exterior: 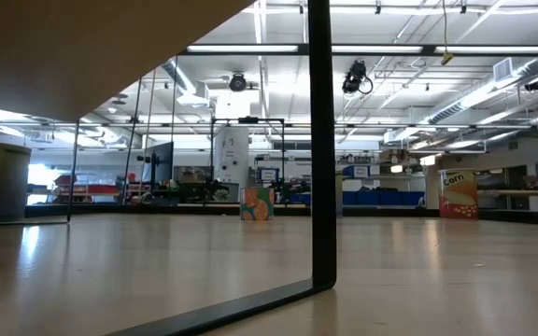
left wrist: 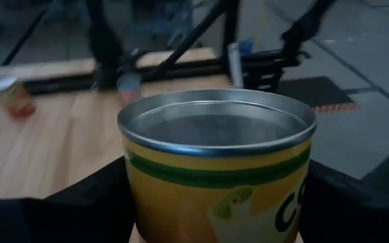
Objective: Pick and place cans onto a shelf
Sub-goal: Put the canned corn on the shelf
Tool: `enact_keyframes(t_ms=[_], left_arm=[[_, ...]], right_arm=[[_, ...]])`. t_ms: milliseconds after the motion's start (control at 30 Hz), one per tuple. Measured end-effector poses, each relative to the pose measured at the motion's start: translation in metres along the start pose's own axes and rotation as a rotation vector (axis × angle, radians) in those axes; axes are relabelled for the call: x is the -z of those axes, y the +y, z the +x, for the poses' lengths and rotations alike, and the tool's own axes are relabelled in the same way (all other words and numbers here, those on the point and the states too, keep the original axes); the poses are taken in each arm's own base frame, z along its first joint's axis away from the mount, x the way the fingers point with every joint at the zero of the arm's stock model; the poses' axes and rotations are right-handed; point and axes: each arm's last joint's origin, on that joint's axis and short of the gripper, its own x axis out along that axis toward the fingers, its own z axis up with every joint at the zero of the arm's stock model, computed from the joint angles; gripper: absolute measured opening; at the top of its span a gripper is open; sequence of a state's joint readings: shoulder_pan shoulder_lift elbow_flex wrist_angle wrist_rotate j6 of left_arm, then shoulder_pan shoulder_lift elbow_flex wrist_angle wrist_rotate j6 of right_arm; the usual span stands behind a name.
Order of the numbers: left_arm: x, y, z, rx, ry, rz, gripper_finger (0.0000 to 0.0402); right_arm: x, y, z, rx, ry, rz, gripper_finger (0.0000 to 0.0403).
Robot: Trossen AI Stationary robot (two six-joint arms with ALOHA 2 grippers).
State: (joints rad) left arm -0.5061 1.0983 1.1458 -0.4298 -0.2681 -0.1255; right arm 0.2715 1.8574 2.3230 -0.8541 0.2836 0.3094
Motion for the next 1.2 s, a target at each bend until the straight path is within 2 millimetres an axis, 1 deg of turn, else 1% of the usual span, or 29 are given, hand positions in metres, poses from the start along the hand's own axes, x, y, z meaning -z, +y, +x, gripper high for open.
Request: enact_keyframes(t_ms=[100,233,367,467,500,667,900,1067,1200], left_arm=[[0.015,-0.004,0.002,0.056,-0.075,0.021,0.0309],[0.043,-0.004,0.011,0.128,-0.179,0.030,0.0309],[0.072,-0.005,0.021,0.192,-0.231,0.075,0.0309],[0.090,-0.006,0.029,0.217,-0.214,0.075,0.0314],[0.093,-0.006,0.031,0.217,-0.215,0.075,0.0316],[0.094,-0.008,0.034,0.217,-0.284,0.110,0.0314],[0.109,-0.010,0.053,0.209,-0.184,0.159,0.0316],[0.110,-0.007,0.054,0.199,-0.171,0.147,0.0317],[0.111,-0.006,0.055,0.202,-0.153,0.107,0.0327]], right_arm=[[-0.001,0.016,-0.016,0.068,-0.072,0.045,0.0360],[0.007,0.038,-0.027,0.134,-0.117,0.114,0.0352],[0.017,0.056,-0.031,0.187,-0.148,0.169,0.0349],[0.027,0.065,-0.029,0.224,-0.155,0.219,0.0348],[0.030,0.066,-0.029,0.239,-0.159,0.228,0.0348],[0.041,0.070,-0.024,0.286,-0.161,0.229,0.0348],[0.046,0.070,-0.019,0.287,-0.149,0.253,0.0348],[0.046,0.070,-0.019,0.283,-0.146,0.254,0.0348],[0.046,0.070,-0.019,0.282,-0.148,0.261,0.0348]])
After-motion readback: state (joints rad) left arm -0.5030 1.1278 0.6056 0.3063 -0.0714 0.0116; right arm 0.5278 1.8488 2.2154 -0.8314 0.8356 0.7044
